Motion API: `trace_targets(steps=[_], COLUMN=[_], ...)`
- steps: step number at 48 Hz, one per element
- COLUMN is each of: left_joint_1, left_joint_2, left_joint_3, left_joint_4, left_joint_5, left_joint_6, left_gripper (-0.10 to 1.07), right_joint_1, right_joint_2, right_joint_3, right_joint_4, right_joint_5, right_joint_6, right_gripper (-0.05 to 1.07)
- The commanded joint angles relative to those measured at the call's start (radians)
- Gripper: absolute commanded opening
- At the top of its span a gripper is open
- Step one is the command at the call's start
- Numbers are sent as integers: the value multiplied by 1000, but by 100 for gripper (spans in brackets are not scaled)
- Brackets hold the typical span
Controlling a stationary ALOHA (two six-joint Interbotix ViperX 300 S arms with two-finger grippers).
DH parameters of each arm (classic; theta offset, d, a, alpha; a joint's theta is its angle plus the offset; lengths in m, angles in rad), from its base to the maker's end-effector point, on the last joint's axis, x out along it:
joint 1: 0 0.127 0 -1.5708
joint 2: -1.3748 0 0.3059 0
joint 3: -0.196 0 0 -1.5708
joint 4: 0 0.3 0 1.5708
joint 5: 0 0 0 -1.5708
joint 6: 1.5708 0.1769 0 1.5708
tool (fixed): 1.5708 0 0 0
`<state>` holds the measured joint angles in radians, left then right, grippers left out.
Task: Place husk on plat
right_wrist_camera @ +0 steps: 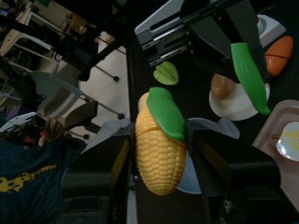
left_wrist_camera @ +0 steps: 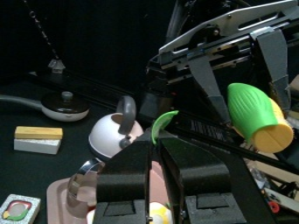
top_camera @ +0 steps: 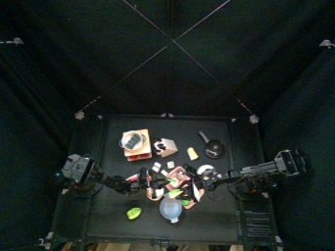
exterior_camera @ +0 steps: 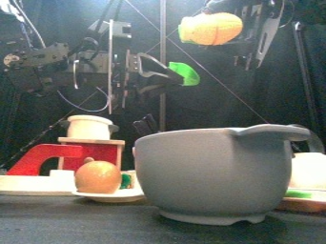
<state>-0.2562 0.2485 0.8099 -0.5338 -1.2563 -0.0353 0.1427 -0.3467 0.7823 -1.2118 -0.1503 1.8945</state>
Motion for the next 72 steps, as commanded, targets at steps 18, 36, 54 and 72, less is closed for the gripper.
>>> trace_targets(steps=[18, 36, 54, 72], left_joint_1=[-3, 3, 37, 91], left_joint_2=[-15, 32, 118, 152], left_joint_3=[-40, -212, -393, -463], left_joint_4=[163, 336, 356, 302], left_joint_5=[224, 494, 664, 718], left_joint_6=[2, 3, 2, 0], left_gripper=[50, 52, 63, 71], right_joint_1=[-18, -48, -23, -18], right_joint_2=[-124, -198, -227, -261], right_joint_3=[40, 156, 189, 213], right_joint_4=[2, 14, -48, -71], right_joint_5=[152, 305, 341, 341], right_joint_6=[0, 0, -23, -21], right_gripper=[70, 70, 70, 70])
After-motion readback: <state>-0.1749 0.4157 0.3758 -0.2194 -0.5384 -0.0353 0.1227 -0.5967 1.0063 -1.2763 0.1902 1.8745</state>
